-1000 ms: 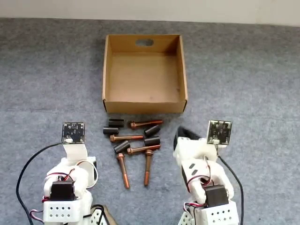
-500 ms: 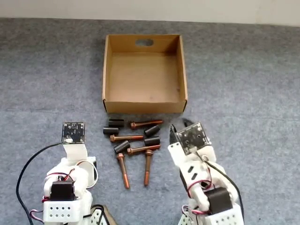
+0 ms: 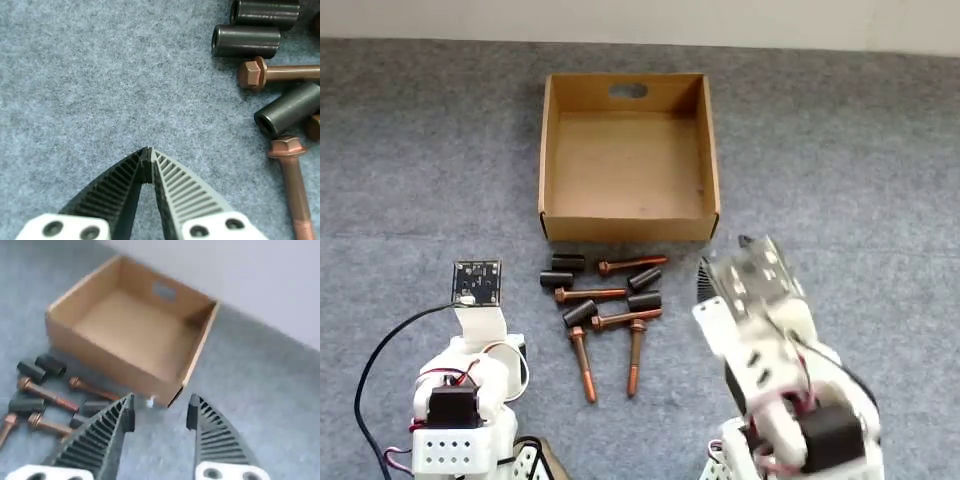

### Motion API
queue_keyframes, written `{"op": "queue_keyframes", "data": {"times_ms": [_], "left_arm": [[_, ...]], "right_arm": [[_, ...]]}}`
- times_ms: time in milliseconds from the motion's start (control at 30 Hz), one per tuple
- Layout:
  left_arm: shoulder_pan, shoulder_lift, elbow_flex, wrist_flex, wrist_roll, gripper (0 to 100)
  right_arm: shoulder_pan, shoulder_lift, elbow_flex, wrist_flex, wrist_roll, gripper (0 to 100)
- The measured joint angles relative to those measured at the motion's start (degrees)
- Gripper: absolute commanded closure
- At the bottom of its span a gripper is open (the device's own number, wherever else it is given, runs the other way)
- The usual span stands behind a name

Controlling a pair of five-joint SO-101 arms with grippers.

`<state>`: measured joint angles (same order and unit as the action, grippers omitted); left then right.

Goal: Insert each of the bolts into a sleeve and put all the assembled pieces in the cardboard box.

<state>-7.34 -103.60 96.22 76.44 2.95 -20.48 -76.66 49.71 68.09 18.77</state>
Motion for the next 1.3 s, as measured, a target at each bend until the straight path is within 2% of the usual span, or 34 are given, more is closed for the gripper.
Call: {"op": "queue_keyframes", "data": {"times_ms": [133,300,467,600,800,1300], "left_arm": [[0.0,0.0,0.0,0.0,0.0,99],[0.0,0.0,0.0,0.0,0.0,99],[0.0,0.0,0.0,0.0,0.0,99],[0.0,0.0,0.0,0.0,0.0,99],[0.0,0.0,0.0,0.0,0.0,99],[0.0,0.0,0.0,0.0,0.0,99]], "right_arm": [[-4.4,15.6,-0.9,0.4,0.1,89.3],[-12.1,32.5,-1.2,-0.7,0.4,89.2],[-14.6,46.0,-1.7,-7.3,0.4,80.8],[-15.1,54.8,-4.6,-9.2,0.4,80.6],[-15.3,63.1,-11.1,-9.5,0.8,80.6],[-15.3,72.5,-14.7,-11.0,13.5,80.6]]}}
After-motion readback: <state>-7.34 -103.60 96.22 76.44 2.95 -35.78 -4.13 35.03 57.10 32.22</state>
